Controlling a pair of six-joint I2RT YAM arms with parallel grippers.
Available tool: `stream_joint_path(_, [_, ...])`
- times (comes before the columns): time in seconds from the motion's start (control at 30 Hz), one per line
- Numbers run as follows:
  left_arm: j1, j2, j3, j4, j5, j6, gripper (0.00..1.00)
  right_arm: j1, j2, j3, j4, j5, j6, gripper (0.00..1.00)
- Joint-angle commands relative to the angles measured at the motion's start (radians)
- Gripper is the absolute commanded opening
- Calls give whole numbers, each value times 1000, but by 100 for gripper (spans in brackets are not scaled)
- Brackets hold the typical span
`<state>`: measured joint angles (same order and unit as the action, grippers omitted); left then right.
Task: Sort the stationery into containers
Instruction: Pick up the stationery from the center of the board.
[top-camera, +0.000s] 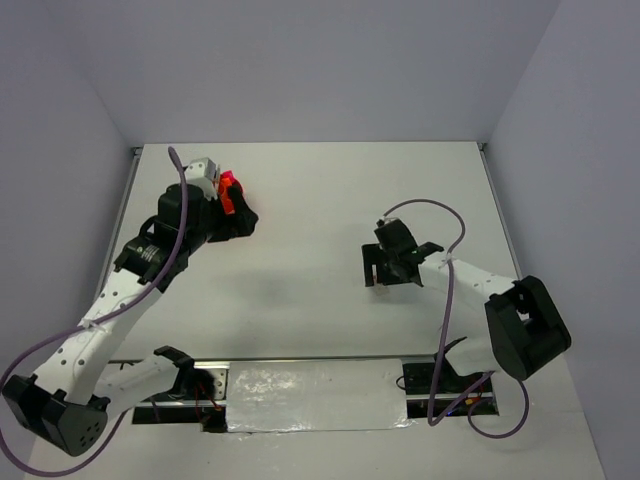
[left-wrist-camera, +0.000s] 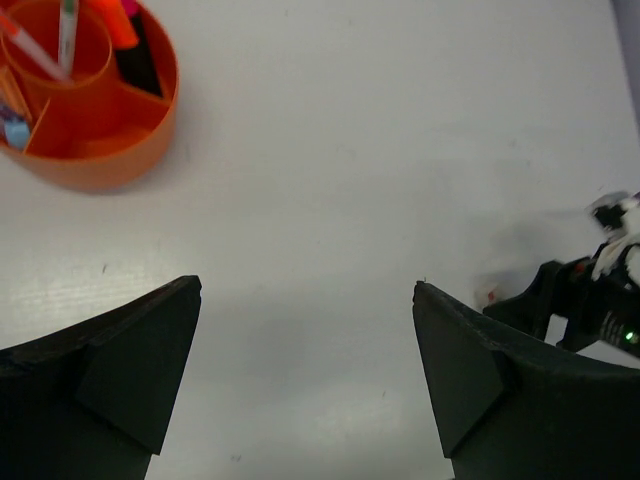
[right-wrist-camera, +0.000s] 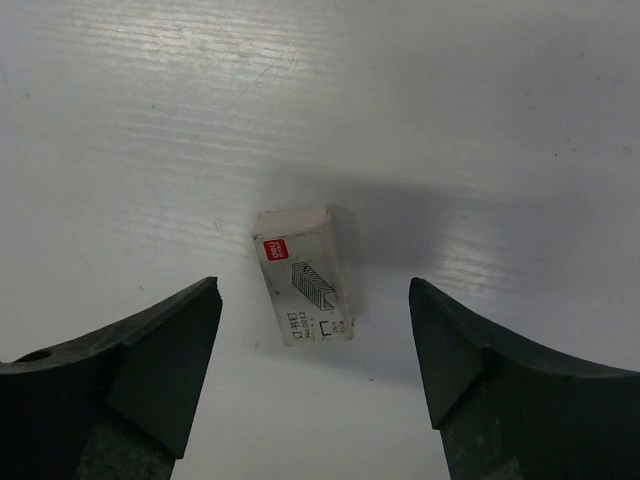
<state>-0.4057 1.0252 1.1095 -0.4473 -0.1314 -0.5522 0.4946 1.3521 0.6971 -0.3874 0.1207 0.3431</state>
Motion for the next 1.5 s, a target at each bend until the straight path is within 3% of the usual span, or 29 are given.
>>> stream_joint_path(0.0, [-1,-88,-39,-28,30,17,99,-5,21,5,19,-47,4,82])
stream_joint_path(0.13, [-2,-99,-71,-25,74,15,99,-1,67,22,21,-76,-4,62])
stream_joint_path(0.37, [-2,-76,-122,16,108,8,99,18,70,33,-34,-3,19,62])
stream_joint_path(0.43, [-2,-73,-137,41,119,-2,99,21,79,35,-47,4,22,58])
stream_joint_path(0.53, [-2,-60,-145,64,124,-15,99,30,93,41,-53,5,20,40])
stream_joint_path(0.67, [-2,-54,-149,99,148,-61,99,50,99,48,-56,5,11,24])
stream_joint_path(0.7, [-4,-57,-155,114,170,-108,99,62,91,47,-48,0,5,6])
stream_joint_path(0.73, [-8,-62,-184,169,188,-138,99,74,78,44,-32,-25,-4,2])
stream_joint_path(0.83, [-74,-67,-249,330,256,-235,99,136,-30,-8,82,-114,-42,0])
stream_joint_path(1.07, [-261,47,-227,501,308,-325,95,272,-397,-87,289,-142,-19,0])
stream_joint_path(1.3, [-393,95,-209,599,289,-364,93,302,-579,-120,352,-173,-32,0])
stream_joint_path(1.47, [-426,148,-194,625,299,-373,87,305,-651,-110,344,-191,-27,0])
